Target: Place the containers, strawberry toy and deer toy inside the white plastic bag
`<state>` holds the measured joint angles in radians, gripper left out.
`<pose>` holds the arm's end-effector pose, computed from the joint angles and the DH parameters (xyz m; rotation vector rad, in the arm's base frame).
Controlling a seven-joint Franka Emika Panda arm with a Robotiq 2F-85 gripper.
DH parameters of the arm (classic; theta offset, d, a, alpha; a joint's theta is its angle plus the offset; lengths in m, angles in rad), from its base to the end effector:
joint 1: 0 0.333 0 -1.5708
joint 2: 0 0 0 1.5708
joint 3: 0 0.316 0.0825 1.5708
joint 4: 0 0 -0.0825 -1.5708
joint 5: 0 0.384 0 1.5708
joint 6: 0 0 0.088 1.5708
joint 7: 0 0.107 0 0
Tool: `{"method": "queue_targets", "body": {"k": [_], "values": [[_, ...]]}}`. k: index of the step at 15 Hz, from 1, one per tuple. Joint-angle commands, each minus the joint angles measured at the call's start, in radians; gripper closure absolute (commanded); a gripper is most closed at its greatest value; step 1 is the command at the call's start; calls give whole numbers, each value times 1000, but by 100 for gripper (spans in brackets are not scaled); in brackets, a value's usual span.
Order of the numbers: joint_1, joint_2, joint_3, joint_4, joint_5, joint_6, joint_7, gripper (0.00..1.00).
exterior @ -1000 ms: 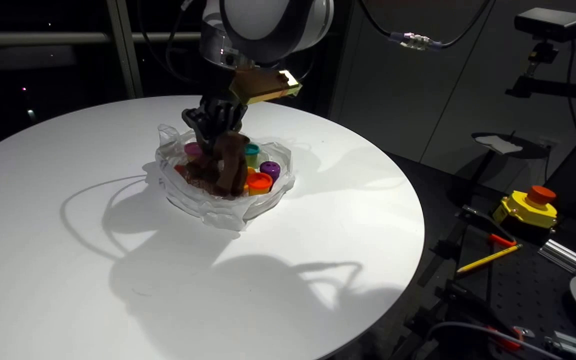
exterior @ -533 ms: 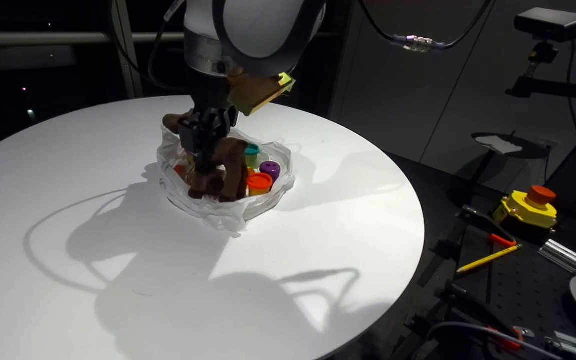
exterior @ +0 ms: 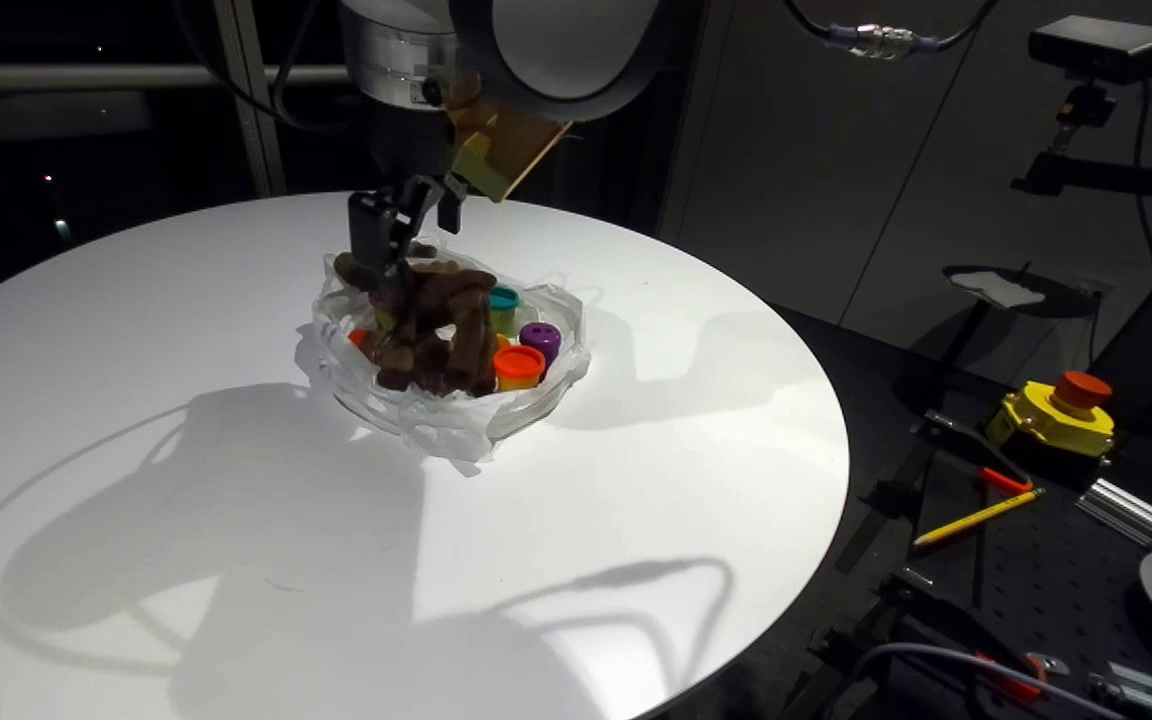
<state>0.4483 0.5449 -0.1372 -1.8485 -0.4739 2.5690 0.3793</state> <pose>0.6243 0.2156 0.2464 2.7937 0.4759 0.3980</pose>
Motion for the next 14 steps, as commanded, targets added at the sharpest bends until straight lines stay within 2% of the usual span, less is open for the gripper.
{"method": "queue_targets", "body": {"k": [1,4,9,14], "values": [[43,-94,-8,-61,-73,-77,99,1],[48,-192,46,-106,-77,-201,106,0],[-16,-432,198,-212,46,-426,55,0],[-75,-683,312,-332,183,-546,81,0]]}}
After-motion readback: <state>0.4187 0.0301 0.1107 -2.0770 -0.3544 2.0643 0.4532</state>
